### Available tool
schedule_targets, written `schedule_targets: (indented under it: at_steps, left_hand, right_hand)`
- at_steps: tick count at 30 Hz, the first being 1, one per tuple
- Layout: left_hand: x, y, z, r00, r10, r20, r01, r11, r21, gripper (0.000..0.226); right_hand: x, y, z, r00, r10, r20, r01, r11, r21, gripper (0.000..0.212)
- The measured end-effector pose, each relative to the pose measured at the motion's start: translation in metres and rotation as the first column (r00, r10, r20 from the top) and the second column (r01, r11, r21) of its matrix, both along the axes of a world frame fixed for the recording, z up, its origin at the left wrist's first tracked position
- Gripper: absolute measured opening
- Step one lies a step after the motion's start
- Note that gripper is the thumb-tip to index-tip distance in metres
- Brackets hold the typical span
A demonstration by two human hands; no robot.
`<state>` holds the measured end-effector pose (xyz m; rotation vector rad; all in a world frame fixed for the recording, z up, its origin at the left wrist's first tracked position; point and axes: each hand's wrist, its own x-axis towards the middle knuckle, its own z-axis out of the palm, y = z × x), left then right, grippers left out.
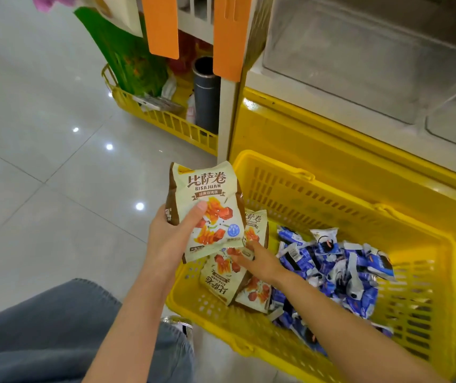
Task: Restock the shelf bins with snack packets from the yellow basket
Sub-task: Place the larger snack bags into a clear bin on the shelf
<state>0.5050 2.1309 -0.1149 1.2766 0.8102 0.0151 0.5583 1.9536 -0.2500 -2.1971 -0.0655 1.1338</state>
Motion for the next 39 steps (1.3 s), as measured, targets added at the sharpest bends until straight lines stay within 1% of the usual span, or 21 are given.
schedule_targets:
  at_steps: [2,3,5,7,10,12,14,16,17,20,22,24,26,27,29,30,31,34,35,37,39]
  left_hand:
    - [0.003,-0.001,-0.001,1.000,0.015,-0.009,-0.015,1.000,0.000,0.062]
    - [0.004,-0.002,-0.002,1.000,0.018,-0.014,-0.018,1.000,0.001,0.062]
    - [0.006,-0.005,-0.005,1.000,0.014,-0.023,-0.014,1.000,0.009,0.064]
    - [0.007,-0.009,-0.007,1.000,0.003,-0.030,-0.002,1.000,0.030,0.066]
    - [0.008,-0.015,-0.011,1.000,0.004,-0.017,-0.003,0.998,0.069,0.057]
    - [0.008,-0.019,-0.011,1.000,0.012,-0.008,-0.011,0.994,0.105,0.050]
    - [0.009,-0.022,-0.012,1.000,0.017,-0.002,-0.016,0.988,0.153,0.043]
    - [0.009,-0.028,-0.012,1.000,0.013,-0.011,-0.011,0.979,0.203,0.042]
    - [0.008,-0.031,-0.011,1.000,0.011,-0.018,-0.006,0.973,0.233,0.043]
    - [0.005,-0.046,-0.008,0.999,0.009,-0.037,0.005,0.931,0.365,0.045]
    - [0.001,-0.057,-0.005,0.999,0.002,-0.046,0.018,0.910,0.413,0.045]
    - [-0.001,-0.068,-0.002,0.999,-0.011,-0.051,0.030,0.921,0.389,0.046]
    - [-0.001,-0.081,0.003,0.999,-0.044,-0.026,0.049,0.963,0.264,0.050]
    - [-0.002,-0.089,0.006,0.998,-0.067,-0.004,0.067,0.980,0.188,0.052]
    - [-0.005,-0.102,0.014,0.994,-0.102,0.026,0.099,0.989,0.105,0.051]
    - [-0.007,-0.106,0.018,0.994,-0.104,0.037,0.100,0.991,0.088,0.051]
    - [-0.009,-0.109,0.020,0.994,-0.093,0.052,0.089,0.993,0.075,0.049]
    - [-0.011,-0.113,0.030,0.993,-0.078,0.090,0.070,0.994,0.090,0.034]
    - [-0.011,-0.115,0.035,0.991,-0.089,0.100,0.079,0.991,0.104,0.036]
    - [-0.010,-0.118,0.047,0.984,-0.120,0.135,0.101,0.984,0.144,0.042]
    - [-0.008,-0.120,0.060,0.971,-0.164,0.174,0.125,0.969,0.214,0.046]
  right_hand:
    - [0.002,0.002,-0.002,0.992,0.094,0.080,-0.086,0.991,-0.100,0.074]
    - [0.003,0.001,-0.003,0.983,0.145,0.112,-0.133,0.985,-0.109,0.073]
    - [0.005,-0.002,-0.001,0.968,0.213,0.134,-0.206,0.976,-0.065,0.068]
    - [0.007,-0.008,0.005,0.973,0.207,0.102,-0.208,0.978,0.002,0.062]
    - [0.010,-0.025,0.019,0.991,0.108,0.084,-0.112,0.992,0.050,0.053]
    - [0.013,-0.041,0.031,0.995,-0.015,0.099,0.007,0.997,0.083,0.044]
    - [0.017,-0.055,0.047,0.975,-0.175,0.134,0.158,0.979,0.130,0.033]
    - [0.021,-0.069,0.067,0.920,-0.353,0.170,0.310,0.922,0.231,0.019]
    - [0.023,-0.076,0.079,0.889,-0.423,0.175,0.368,0.888,0.276,0.021]
    - [0.026,-0.092,0.114,0.787,-0.594,0.164,0.501,0.772,0.390,0.046]
    - [0.024,-0.097,0.135,0.716,-0.685,0.133,0.550,0.672,0.497,0.047]
    - [0.018,-0.098,0.154,0.654,-0.755,0.046,0.586,0.543,0.602,0.039]
    - [0.010,-0.097,0.168,0.661,-0.746,-0.078,0.595,0.459,0.660,0.044]
    - [0.006,-0.097,0.173,0.686,-0.716,-0.133,0.596,0.448,0.667,0.048]
    - [-0.003,-0.099,0.183,0.738,-0.638,-0.217,0.588,0.453,0.670,0.052]
    - [-0.006,-0.100,0.188,0.763,-0.602,-0.235,0.578,0.471,0.667,0.049]
    - [-0.008,-0.102,0.193,0.791,-0.573,-0.215,0.553,0.517,0.653,0.045]
    - [-0.010,-0.114,0.205,0.843,-0.532,-0.080,0.471,0.658,0.587,0.041]
    - [-0.009,-0.119,0.209,0.839,-0.543,-0.041,0.464,0.675,0.574,0.045]
    - [-0.006,-0.127,0.221,0.804,-0.593,0.036,0.468,0.670,0.577,0.057]
    - [-0.003,-0.135,0.236,0.802,-0.575,0.162,0.404,0.722,0.562,0.067]
